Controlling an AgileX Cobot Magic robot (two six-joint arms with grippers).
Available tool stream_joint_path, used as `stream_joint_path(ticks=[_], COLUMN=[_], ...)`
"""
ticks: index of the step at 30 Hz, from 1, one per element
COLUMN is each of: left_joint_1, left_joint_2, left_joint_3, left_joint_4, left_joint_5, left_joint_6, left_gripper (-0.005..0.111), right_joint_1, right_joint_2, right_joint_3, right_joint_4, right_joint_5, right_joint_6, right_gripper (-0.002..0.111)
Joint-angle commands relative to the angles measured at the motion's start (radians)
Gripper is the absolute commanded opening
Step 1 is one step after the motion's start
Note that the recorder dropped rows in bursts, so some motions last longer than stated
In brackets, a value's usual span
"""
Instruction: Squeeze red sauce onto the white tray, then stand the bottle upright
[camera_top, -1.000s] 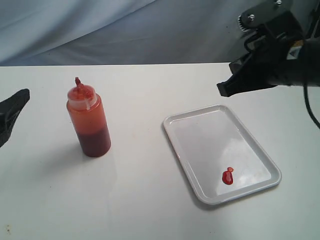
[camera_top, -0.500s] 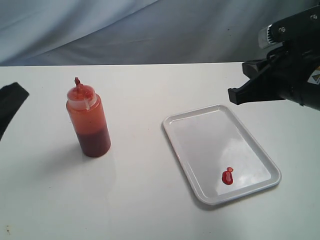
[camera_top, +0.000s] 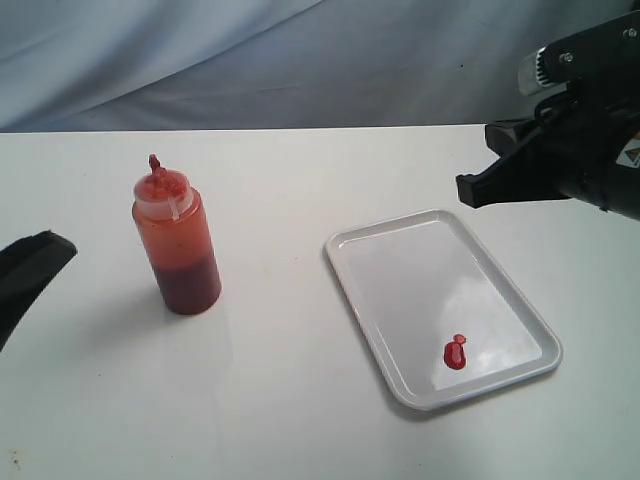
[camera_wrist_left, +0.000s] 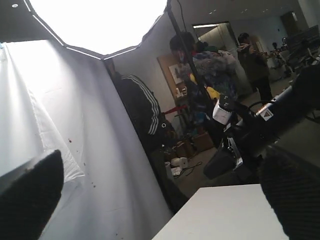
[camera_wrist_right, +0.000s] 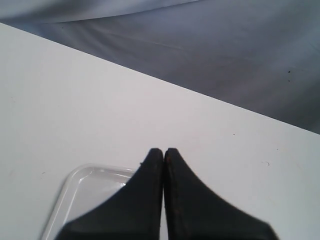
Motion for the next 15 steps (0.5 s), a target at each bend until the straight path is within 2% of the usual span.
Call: stream_joint_path(ticks=[1,4,10,12,15], left_joint_1=[0.002,0.002,0.002,0.002,0.002], left_joint_2=[-0.004,-0.004,-0.004,-0.004,-0.004], left_joint_3=[0.004,0.004,0.004,0.004,0.004], left_joint_4=[0.012,-0.002,-0.031,-0.034,-0.034], left_joint_5=[-0.005,0.005,0.11,0.137,0.222], left_joint_6=[-0.056,-0.192,-0.208,-0.208,-0.258], left_gripper=[0.105,0.105,0.103,0.096,0.075], right_joint_1=[-0.006,-0.006,-0.006,-0.006,-0.006], right_joint_2=[-0.005,-0.005,-0.005,-0.005,-0.005], right_joint_3=[0.007,0.007,0.007,0.007,0.007], right_joint_4=[0.006,0.006,0.006,0.006,0.006], right_joint_5=[-0.011,-0.011,-0.011,-0.011,-0.011], right_joint_6=[0.004,0.004,0.004,0.004,0.004], right_gripper=[0.0,0.0,0.0,0.0,0.0])
